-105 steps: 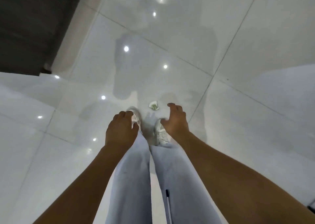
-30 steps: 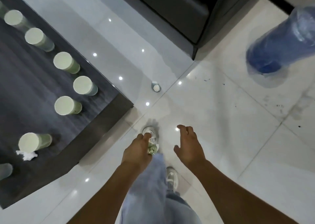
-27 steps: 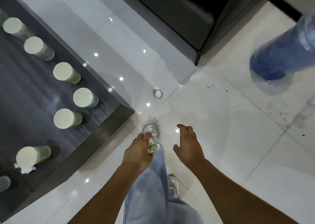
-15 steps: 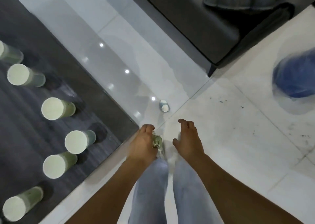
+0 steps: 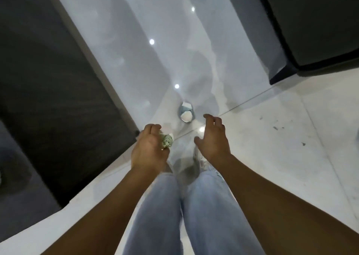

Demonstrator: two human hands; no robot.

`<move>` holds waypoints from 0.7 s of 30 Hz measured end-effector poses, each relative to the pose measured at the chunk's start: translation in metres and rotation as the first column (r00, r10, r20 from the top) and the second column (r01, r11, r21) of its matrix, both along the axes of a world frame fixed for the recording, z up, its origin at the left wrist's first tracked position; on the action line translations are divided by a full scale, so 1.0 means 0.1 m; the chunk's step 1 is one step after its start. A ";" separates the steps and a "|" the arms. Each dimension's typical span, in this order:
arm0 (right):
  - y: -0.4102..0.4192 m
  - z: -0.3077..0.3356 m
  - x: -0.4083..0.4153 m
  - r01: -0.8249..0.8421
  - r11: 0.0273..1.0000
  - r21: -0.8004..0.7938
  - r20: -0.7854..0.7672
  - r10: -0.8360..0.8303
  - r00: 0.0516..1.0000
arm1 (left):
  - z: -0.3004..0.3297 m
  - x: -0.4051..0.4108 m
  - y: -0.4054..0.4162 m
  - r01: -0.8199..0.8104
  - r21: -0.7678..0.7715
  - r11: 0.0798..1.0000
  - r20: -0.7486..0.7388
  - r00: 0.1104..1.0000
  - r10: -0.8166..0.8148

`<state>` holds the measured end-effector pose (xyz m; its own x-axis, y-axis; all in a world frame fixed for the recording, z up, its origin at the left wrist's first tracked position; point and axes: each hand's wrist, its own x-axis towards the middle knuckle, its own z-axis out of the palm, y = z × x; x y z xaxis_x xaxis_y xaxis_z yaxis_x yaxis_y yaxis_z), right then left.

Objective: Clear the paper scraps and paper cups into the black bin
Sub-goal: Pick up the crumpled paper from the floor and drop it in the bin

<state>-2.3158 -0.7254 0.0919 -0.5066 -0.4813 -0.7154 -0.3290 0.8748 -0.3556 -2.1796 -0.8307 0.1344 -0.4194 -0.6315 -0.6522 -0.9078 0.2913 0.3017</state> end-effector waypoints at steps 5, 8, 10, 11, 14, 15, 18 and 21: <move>-0.24 -1.05 -0.05 -0.086 0.996 -0.007 -0.032 0.086 0.996 | -0.90 0.00 -0.05 -0.104 -0.053 0.993 -0.013 0.995 0.104; -0.44 -1.61 0.00 -0.171 0.985 -0.016 -0.106 0.168 0.980 | -1.29 0.06 -0.05 -0.106 -0.075 0.991 -0.058 0.993 0.102; -0.54 -1.89 0.07 -0.215 0.976 0.023 -0.146 0.216 0.965 | -1.44 0.11 -0.05 -0.104 -0.072 0.992 -0.054 0.993 0.101; -0.56 -1.99 0.11 -0.220 0.975 0.046 -0.150 0.224 0.963 | -1.49 0.14 -0.05 -0.100 -0.069 0.993 -0.052 0.994 0.096; -0.55 -2.13 0.21 -0.201 0.976 0.083 -0.202 0.214 0.956 | -1.57 0.22 -0.07 -0.084 -0.063 0.994 -0.048 0.996 0.081; -0.52 -2.14 0.23 -0.208 0.976 0.068 -0.230 0.218 0.948 | -1.57 0.24 -0.08 -0.090 -0.061 0.994 -0.048 0.995 0.087; -0.45 -2.02 0.24 -0.255 0.967 -0.009 -0.206 0.247 0.947 | -1.51 0.25 -0.06 -0.105 -0.059 0.993 -0.053 0.993 0.102; -0.39 -1.61 0.20 -0.255 0.967 -0.005 -0.113 0.253 0.961 | -1.22 0.18 0.02 -0.085 -0.050 0.995 -0.025 0.996 0.084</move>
